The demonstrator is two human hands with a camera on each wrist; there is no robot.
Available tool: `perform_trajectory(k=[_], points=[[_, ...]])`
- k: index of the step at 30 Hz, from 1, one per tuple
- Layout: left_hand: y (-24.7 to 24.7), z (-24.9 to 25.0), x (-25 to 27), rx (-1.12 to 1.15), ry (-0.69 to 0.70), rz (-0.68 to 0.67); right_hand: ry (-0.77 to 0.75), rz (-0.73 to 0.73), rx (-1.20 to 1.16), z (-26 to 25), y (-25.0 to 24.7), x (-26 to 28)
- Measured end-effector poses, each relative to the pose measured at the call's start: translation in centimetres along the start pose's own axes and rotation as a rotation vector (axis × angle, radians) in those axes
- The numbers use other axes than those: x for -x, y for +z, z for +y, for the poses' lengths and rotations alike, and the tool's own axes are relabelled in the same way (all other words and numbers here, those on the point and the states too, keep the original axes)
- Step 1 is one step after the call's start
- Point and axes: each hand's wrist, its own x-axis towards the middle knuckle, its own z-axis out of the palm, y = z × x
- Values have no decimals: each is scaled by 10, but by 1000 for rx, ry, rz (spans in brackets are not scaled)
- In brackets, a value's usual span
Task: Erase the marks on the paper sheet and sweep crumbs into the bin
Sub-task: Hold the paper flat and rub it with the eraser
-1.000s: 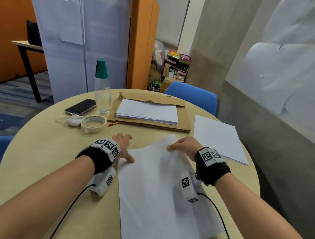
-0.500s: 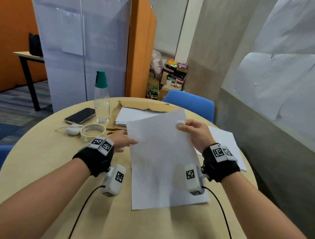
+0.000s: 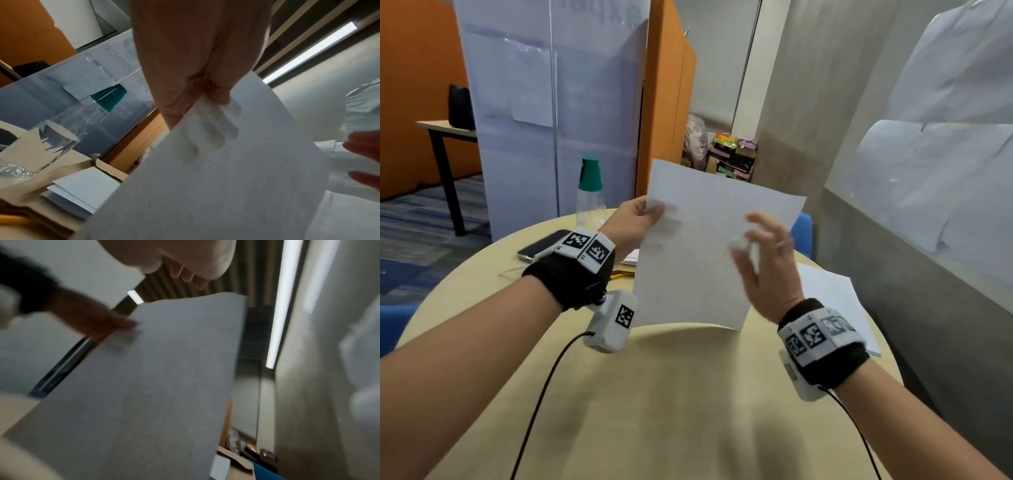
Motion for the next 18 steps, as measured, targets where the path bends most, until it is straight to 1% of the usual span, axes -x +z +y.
perform_trajectory(k=[2,3,5,6,7,8,10,11,12,13,14,15,17,18], points=[[5,4,1,18,-20,-87,-208,-222,39,-7,12,7],[8,6,2,27,-28,-134,-257,-298,92,-7,17,7],[15,10,4,63,-53,-225,-256,-416,200,-5,26,5],[17,12,5,98,-62,-263,-275,-464,242,-4,30,8],[19,13,5,142,-67,-285,-328,-516,255,-3,35,15],[20,14,5,183,-69,-290,-402,-588,230,-5,38,26],[20,17,4,237,-68,-265,-554,-769,76,-12,39,57],[20,18,4,252,-65,-248,-604,-851,-5,-18,36,71],[20,18,4,264,-67,-238,-633,-901,-57,-23,31,81],[20,18,4,274,-74,-237,-640,-880,-69,-26,26,85],[20,18,4,283,-81,-243,-619,-800,-44,-27,21,81],[21,17,4,292,-86,-253,-551,-696,-6,-27,18,71],[25,14,4,303,-97,-282,-314,-503,30,-24,14,43],[27,13,4,310,-105,-297,-218,-437,42,-21,12,33]])
